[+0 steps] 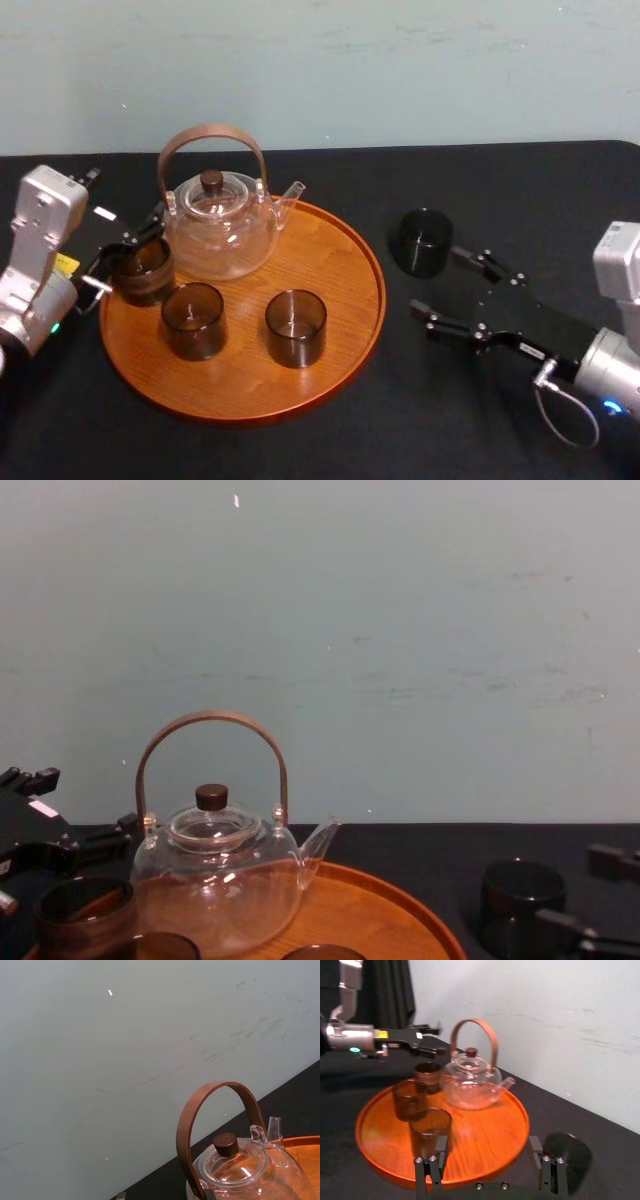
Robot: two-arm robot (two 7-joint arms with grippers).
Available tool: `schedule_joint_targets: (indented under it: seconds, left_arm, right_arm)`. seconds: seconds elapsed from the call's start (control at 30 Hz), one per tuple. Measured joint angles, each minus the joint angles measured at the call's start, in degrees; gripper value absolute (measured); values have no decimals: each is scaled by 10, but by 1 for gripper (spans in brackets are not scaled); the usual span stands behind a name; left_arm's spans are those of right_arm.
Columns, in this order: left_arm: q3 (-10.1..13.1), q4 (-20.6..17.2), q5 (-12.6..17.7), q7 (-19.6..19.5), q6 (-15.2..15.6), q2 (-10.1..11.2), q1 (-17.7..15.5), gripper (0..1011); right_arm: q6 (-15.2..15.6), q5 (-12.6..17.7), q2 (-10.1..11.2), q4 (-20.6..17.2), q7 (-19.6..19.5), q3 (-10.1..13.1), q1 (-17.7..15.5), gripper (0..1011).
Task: Pick up the glass from the table and place it on the tray.
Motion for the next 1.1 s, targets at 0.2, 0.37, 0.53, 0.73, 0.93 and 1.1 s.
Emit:
schedule_joint_targets:
  seconds: [0.2,0.37,0.53,0.73,0.93,1.1]
  left_arm:
    - [0,0,0,0,0,0,0,1002]
    - [0,0,0,0,0,0,0,1001]
    - [0,0,0,0,0,0,0,1001]
    - [0,0,0,0,0,0,0,1001]
    - [0,0,0,0,0,0,0,1001]
    - [0,0,0,0,0,0,0,1001]
  right_arm:
    - [-2,6,-1,11,-8,23,-11,1002]
    - [-2,6,-7,22,-14,36,-12,1002]
    - [9,5,-15,38,-18,41,0,1002]
    - [37,11,-31,68,-22,39,30,1002]
    - [53,7,-45,98,-31,35,58,1002]
    - [58,2,-53,117,-34,33,73,1002]
